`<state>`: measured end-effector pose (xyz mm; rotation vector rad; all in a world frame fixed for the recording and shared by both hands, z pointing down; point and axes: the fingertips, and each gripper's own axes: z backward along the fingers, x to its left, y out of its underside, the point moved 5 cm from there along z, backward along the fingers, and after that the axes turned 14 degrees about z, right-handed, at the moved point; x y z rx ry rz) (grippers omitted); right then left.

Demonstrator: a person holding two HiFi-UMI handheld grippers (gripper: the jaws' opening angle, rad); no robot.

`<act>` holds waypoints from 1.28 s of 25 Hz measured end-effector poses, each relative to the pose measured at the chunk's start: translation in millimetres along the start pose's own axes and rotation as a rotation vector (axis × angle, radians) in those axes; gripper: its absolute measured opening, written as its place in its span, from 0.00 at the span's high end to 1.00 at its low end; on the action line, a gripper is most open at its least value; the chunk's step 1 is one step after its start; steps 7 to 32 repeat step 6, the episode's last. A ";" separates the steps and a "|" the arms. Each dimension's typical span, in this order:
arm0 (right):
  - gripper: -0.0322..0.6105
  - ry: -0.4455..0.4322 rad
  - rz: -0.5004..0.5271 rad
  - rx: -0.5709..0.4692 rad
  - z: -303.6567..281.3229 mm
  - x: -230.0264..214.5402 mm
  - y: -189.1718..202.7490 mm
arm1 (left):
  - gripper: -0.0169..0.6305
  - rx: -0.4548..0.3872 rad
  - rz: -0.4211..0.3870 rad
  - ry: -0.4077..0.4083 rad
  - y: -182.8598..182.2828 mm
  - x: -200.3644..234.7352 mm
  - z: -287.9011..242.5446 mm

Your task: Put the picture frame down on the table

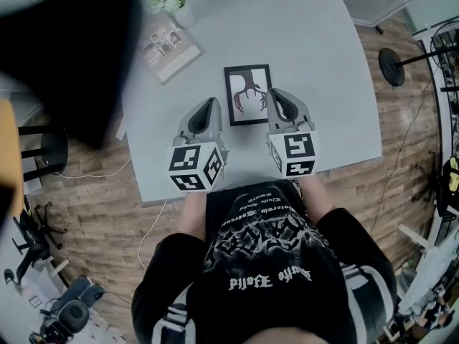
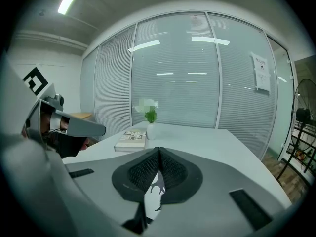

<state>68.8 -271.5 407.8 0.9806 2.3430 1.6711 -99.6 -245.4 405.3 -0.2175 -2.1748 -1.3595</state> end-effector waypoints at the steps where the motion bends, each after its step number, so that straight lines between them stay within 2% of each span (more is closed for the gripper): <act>1: 0.93 -0.001 0.001 0.001 -0.1 -0.2 0.3 | 0.95 0.001 0.000 0.001 0.0 -0.1 -0.4; 32: 0.93 -0.001 0.005 -0.001 -0.5 -4.2 -1.1 | 0.95 0.002 -0.002 0.001 -1.6 -3.2 -3.2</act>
